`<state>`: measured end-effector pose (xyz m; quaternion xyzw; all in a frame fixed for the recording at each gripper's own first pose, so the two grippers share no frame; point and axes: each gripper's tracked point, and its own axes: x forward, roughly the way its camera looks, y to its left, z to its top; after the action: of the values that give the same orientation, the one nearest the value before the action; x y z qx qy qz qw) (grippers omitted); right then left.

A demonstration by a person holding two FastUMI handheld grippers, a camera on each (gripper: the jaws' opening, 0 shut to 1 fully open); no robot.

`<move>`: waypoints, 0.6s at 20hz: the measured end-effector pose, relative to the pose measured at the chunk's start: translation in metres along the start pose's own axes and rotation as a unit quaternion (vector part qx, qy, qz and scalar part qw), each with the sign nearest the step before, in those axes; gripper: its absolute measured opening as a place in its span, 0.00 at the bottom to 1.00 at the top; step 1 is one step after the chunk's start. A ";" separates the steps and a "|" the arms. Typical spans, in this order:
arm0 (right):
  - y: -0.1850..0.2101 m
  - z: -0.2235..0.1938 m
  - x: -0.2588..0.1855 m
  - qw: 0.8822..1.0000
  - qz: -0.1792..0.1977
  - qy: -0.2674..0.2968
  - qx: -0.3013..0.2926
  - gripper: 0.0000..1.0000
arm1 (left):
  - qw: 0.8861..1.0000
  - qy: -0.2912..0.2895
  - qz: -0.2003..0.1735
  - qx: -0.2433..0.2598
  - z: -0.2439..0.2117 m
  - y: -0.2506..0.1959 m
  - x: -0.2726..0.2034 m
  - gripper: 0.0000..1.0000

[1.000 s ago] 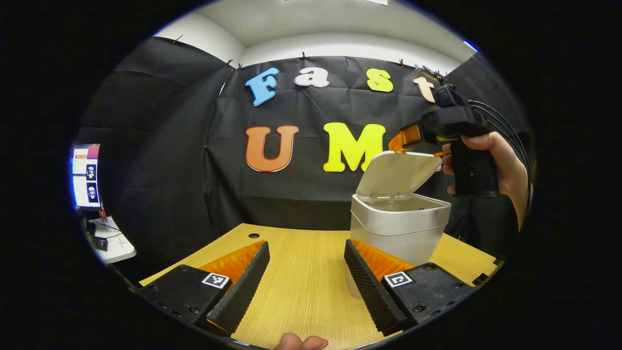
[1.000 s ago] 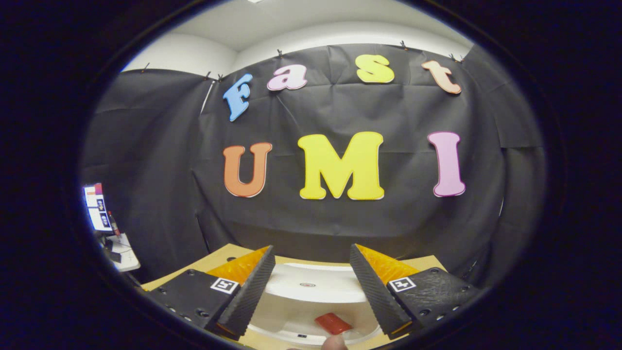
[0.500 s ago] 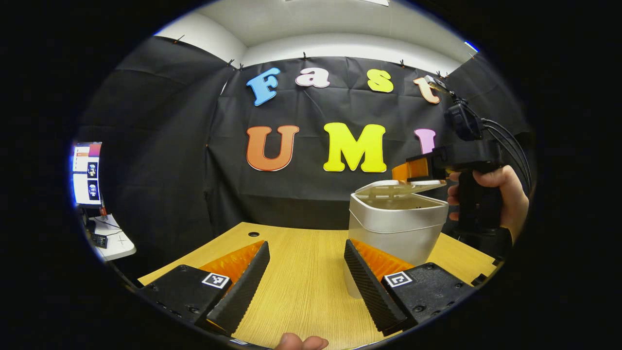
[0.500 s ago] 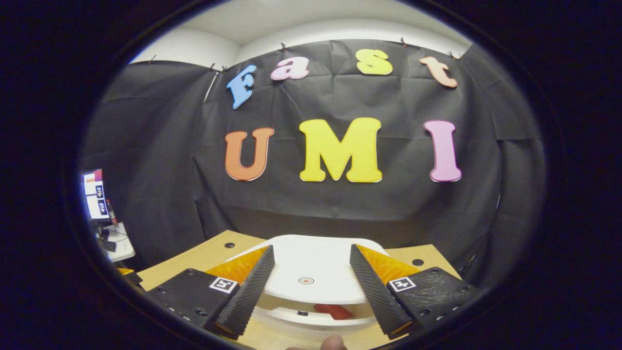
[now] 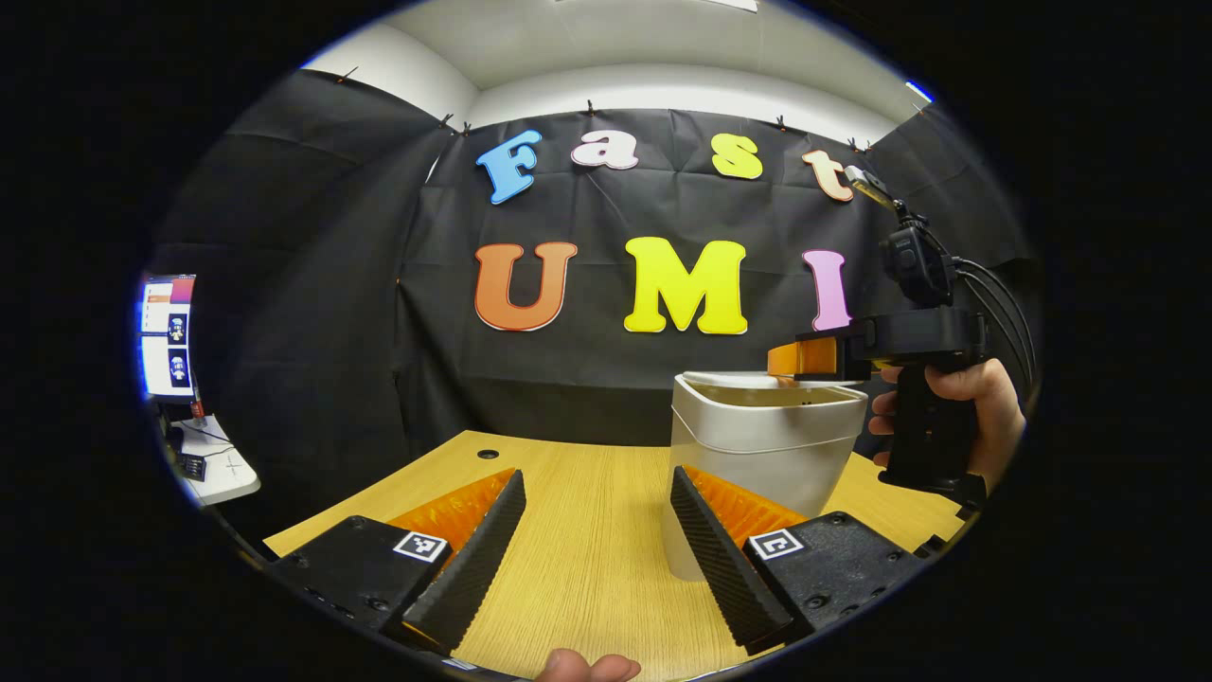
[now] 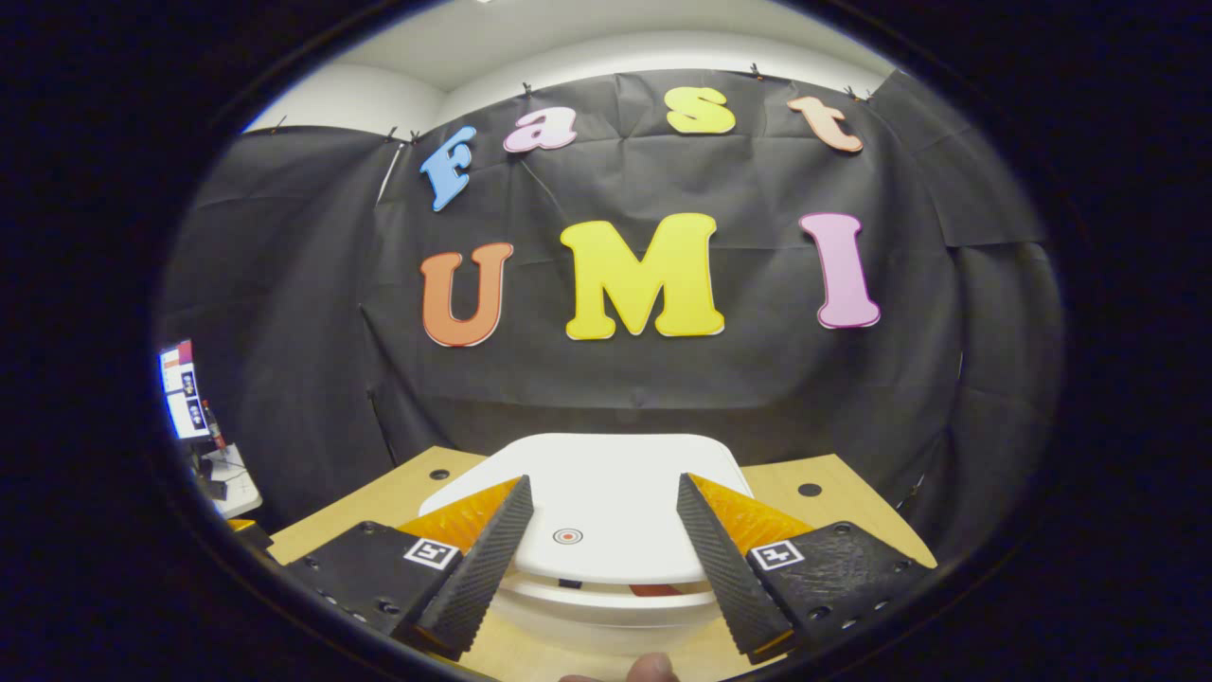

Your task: Press the lid of the desktop garbage bin to open it, pick up the crumpled paper on the desktop and throw it into the bin, then pick up the pop can on the desktop and drop it into the bin, and finally close the garbage bin lid.

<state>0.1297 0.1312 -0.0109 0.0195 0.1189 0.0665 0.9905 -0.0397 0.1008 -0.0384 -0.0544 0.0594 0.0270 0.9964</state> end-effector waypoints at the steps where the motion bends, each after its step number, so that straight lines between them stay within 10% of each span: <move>1: 0.000 -0.002 0.001 1.000 -0.002 0.002 -0.004 0.96 | 1.000 0.000 0.001 0.001 0.000 0.000 -0.001 0.99; 12: -0.001 -0.018 0.002 0.998 0.001 -0.022 -0.067 0.99 | 1.000 0.002 -0.003 -0.007 -0.006 -0.009 0.005 0.99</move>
<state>0.1277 0.1308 -0.0291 -0.0452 0.0927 0.0744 0.9919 -0.0351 0.0915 -0.0444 -0.0612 0.0607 0.0246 0.9960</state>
